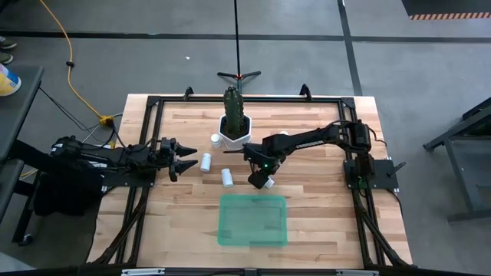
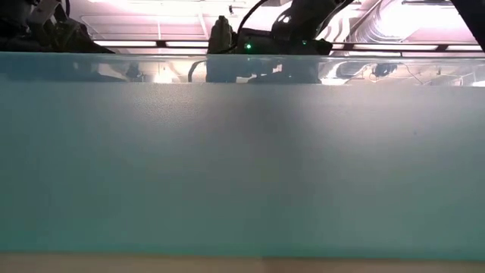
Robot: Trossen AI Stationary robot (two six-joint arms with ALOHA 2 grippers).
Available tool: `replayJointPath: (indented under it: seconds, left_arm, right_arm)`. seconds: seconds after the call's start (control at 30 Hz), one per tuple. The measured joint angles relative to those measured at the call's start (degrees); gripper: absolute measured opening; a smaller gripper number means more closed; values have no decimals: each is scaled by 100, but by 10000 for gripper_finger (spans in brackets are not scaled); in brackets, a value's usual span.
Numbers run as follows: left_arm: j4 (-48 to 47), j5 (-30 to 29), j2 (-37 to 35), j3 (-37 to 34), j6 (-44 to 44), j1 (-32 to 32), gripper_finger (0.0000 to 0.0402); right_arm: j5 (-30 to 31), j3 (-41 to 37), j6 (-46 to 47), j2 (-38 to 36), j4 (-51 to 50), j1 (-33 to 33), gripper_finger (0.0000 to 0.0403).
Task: Pick and place pill bottles into a basket
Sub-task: Put the white pill bottle into the green bin
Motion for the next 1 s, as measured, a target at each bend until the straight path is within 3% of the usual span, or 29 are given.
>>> replayJointPath:
  seconds: [0.13, 0.4, 0.53, 1.0]
  left_arm:
    - [2, 0, 1, 0, -137, -2, 305]
    - [92, -2, 2, 0, -341, 0, 305]
    - [350, -4, 2, 0, -446, 0, 305]
    - [427, -9, 1, 0, -498, -2, 305]
  right_arm:
    - [-125, 0, -49, 0, 147, 0, 134]
    - [-616, 0, -153, -9, 439, 0, 122]
    - [-939, 0, -110, -102, 1068, 0, 120]
    - [-696, 17, 251, -952, 3770, -44, 118]
